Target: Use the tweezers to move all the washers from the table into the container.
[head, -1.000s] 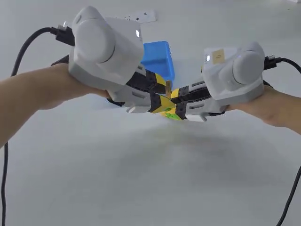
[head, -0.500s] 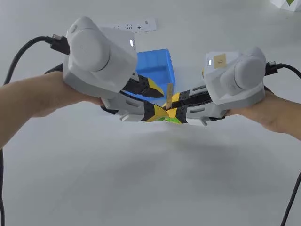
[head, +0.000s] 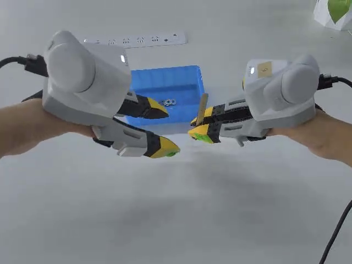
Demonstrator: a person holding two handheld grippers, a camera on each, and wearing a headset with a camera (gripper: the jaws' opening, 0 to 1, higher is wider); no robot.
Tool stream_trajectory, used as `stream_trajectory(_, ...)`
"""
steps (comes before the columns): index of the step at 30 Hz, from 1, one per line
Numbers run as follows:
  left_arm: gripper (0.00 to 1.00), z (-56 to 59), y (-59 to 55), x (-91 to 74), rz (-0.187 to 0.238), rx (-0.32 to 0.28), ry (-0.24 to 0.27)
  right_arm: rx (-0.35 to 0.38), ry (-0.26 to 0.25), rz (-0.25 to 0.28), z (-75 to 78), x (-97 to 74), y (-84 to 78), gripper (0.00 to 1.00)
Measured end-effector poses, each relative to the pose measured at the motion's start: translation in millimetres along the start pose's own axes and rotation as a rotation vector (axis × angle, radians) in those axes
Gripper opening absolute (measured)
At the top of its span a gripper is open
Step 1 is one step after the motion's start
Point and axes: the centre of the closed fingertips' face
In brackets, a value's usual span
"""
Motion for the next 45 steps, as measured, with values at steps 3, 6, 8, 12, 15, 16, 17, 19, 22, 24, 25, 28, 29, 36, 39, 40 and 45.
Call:
stream_trajectory(3, 0.49, 3.0, -5.5, -9.3, 0.027, -0.045, 0.023, -0.001, -0.009, 0.004, 2.1, -3.7, 6.3, 0.1)
stream_trajectory(6, 0.56, 5.1, -14.5, -18.0, 0.031, -0.081, 0.047, -0.012, -0.015, 0.007, 4.2, -7.2, 14.4, 0.1)
stream_trajectory(8, 0.58, 6.0, -20.3, -24.6, 0.038, -0.097, 0.072, -0.021, -0.019, 0.01, 5.6, -9.4, 20.3, 0.1)
stream_trajectory(12, 0.57, 13.7, -28.7, -33.7, 0.065, -0.144, 0.094, -0.039, -0.018, 0.003, 4.7, -10.6, 27.3, 0.09)
stream_trajectory(15, 0.56, 19.3, -35.2, -35.5, 0.069, -0.153, 0.103, -0.049, -0.012, -0.008, 2.9, -8.8, 29.6, 0.09)
stream_trajectory(16, 0.56, 20.3, -37.3, -36.3, 0.071, -0.158, 0.106, -0.055, -0.011, -0.015, 2.7, -8.4, 29.9, 0.09)
stream_trajectory(17, 0.56, 21.4, -39.8, -37.7, 0.075, -0.165, 0.112, -0.063, -0.009, -0.022, 2.7, -8.3, 31.3, 0.09)
stream_trajectory(19, 0.55, 22.3, -43.4, -40.9, 0.083, -0.173, 0.122, -0.077, -0.004, -0.028, 3.1, -8.9, 34.9, 0.09)
stream_trajectory(22, 0.56, 21.4, -47.4, -46.1, 0.098, -0.193, 0.138, -0.095, 0.002, -0.032, 6.1, -10.2, 45.2, 0.09)
stream_trajectory(24, 0.56, 21.0, -51.5, -49.9, 0.103, -0.204, 0.149, -0.105, 0.005, -0.033, 8.5, -9.9, 51.2, 0.09)
stream_trajectory(25, 0.56, 21.0, -53.6, -52.0, 0.108, -0.21, 0.154, -0.112, 0.005, -0.034, 9.7, -9.5, 53.3, 0.09)
stream_trajectory(28, 0.58, 21.4, -58.1, -55.3, 0.116, -0.228, 0.165, -0.132, 0.011, -0.041, 12.7, -7.2, 61.4, 0.09)
stream_trajectory(29, 0.58, 21.6, -58.7, -56.6, 0.127, -0.231, 0.172, -0.135, 0.011, -0.041, 13.6, -6.3, 63.8, 0.09)
stream_trajectory(36, 0.59, 24.4, -69.0, -58.6, 0.146, -0.259, 0.186, -0.133, 0.011, -0.03, 23.8, 5.0, 81.7, 0.09)
stream_trajectory(39, 0.59, 24.9, -73.2, -59.2, 0.147, -0.267, 0.187, -0.142, 0.007, -0.029, 36.3, 14.8, 86.4, 0.09)
stream_trajectory(40, 0.59, 24.9, -76.0, -59.1, 0.145, -0.27, 0.187, -0.146, 0.008, -0.033, 38.2, 17.2, 86.3, 0.09)
stream_trajectory(45, 0.6, 24.2, -84.5, -58.8, 0.147, -0.292, 0.192, -0.164, 0.018, -0.068, 53.9, 35.6, 77.3, 0.09)
Point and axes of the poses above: the centre of the closed fingertips' face, and the gripper's own axes: x roughly forward along the fingers, z roughly to its right, y roughly out of its top, and after that the axes turned 10 degrees about -y, right-handed
